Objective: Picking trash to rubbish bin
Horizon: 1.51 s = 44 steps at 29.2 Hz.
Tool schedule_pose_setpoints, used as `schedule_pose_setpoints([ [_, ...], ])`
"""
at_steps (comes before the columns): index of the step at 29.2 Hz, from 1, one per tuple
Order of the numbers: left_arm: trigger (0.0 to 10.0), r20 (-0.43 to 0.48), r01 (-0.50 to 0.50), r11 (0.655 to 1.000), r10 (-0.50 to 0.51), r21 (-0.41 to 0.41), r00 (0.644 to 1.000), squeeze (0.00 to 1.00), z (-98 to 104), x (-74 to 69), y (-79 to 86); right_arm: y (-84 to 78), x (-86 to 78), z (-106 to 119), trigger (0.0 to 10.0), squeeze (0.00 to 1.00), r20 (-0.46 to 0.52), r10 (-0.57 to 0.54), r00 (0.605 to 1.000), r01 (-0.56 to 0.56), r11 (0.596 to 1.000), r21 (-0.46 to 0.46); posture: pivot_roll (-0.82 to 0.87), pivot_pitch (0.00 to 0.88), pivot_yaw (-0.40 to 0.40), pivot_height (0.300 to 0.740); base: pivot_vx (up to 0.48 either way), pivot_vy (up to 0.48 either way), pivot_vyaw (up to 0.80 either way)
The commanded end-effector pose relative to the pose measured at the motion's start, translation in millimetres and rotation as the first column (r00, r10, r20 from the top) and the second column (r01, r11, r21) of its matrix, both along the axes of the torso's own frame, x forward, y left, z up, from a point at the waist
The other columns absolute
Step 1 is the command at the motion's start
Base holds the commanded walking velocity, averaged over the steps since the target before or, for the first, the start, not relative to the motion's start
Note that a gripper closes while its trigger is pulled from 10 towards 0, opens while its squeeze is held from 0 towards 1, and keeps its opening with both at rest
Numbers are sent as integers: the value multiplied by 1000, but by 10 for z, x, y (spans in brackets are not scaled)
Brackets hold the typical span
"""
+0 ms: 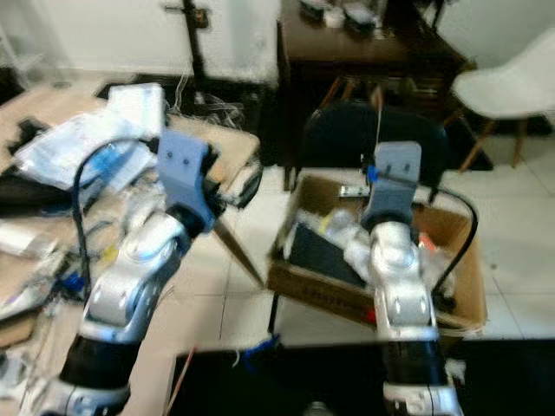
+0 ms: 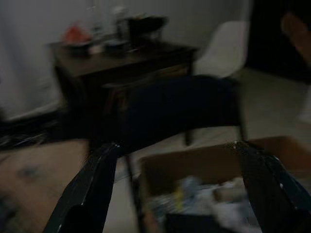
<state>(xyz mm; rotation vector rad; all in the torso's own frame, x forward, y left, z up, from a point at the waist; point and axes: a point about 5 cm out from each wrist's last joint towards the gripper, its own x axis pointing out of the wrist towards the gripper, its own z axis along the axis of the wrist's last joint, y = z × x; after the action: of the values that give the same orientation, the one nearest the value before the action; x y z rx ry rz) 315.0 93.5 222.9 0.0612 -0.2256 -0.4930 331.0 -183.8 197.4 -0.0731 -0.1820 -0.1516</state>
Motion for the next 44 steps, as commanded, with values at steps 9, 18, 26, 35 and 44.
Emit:
schedule_pose_setpoints([
  [9, 10000, -26, -17, 1000, 17, 18, 1000, 0, -57, 9, 27, -109, -11, -171, 10000, 0, -86, -20, 996, 24, 999, 44, -2, 118, 0, 740, 0, 0, -800],
  [18, 10000, -40, -16, 1000, 16, -10, 999, 0, -32, 20, 16, -103, -16, -100, 10000, 0, -48, -10, 999, 12, 999, 30, -3, 131, 4, 740, 0, 0, -344],
  [26, 10000, -39, -4, 1000, 3, -9, 999, 0, -31, 9, 3, -76, -7, -67, 10000, 0, -28, 1, 1000, 0, 999, 36, -3, 134, 5, 740, 0, 0, 0],
  [35, 10000, -42, 24, 999, -26, -35, 999, 0, -1, -4, -11, -73, -7, -73, 10000, 0, -32, -2, 999, 3, 999, 34, -1, 141, 5, 740, 158, 0, 0],
  [44, 10000, -41, 42, 998, -43, -41, 998, 0, 11, -10, -33, -81, -6, -66, 10000, 0, -29, -6, 1000, 7, 999, 32, -4, 143, 7, 740, 308, 0, 0],
])
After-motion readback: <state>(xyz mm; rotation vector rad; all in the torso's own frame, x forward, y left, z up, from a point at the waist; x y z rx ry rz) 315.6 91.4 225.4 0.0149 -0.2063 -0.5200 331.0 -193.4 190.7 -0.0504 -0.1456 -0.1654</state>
